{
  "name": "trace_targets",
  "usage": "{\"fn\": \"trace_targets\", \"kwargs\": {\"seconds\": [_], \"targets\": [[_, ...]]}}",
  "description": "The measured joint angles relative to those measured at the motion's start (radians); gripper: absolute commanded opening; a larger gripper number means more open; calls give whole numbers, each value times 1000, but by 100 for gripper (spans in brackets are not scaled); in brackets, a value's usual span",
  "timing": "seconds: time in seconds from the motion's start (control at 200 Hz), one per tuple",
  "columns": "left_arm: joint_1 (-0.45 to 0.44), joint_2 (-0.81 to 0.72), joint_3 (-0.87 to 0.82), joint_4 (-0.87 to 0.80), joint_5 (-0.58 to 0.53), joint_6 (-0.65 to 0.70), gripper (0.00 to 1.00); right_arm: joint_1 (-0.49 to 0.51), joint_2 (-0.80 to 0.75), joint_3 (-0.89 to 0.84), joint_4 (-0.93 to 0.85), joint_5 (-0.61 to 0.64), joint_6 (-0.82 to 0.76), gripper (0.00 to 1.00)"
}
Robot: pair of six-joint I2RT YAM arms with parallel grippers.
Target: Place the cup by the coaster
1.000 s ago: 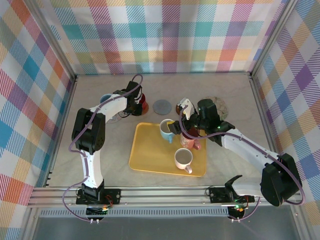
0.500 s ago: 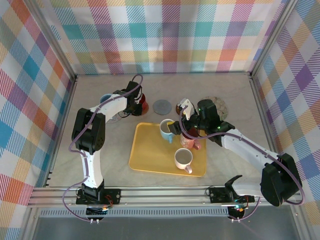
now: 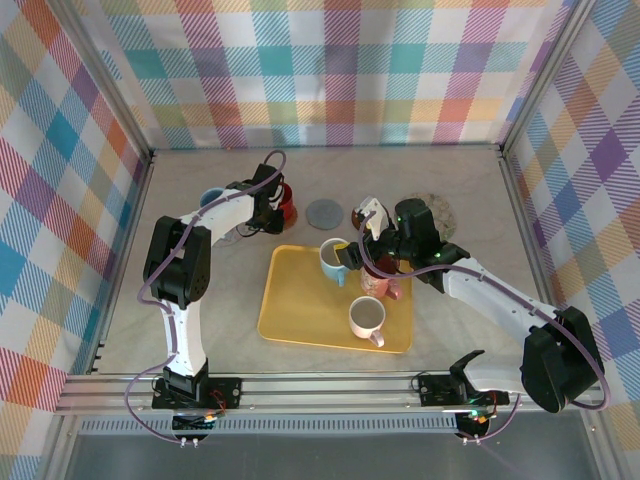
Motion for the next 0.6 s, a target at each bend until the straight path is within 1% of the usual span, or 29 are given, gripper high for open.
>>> {"fn": "trace_targets", "kwargs": {"seconds": [0.125,0.25,0.29,0.385,0.52,0.6], "targets": [[0,0,0,-2,-3,0,26,0,0,-4,0,0,0,99],[0,-10,-7,-3,-5,-1,34,0,0,-6,0,0,0,99],[0,-18,-13,-3,-6,-2,38,0,0,-6,0,0,0,99],[0,-44,-20,-11,-14,-3,52,0,0,-6,0,0,0,99],[0,-110,-27,-25,-30,-4,65,0,-3,-6,0,1,0,99],[0,-159,-32,-26,-33,-1,71,0,-14,-6,0,1,-1,99]]}}
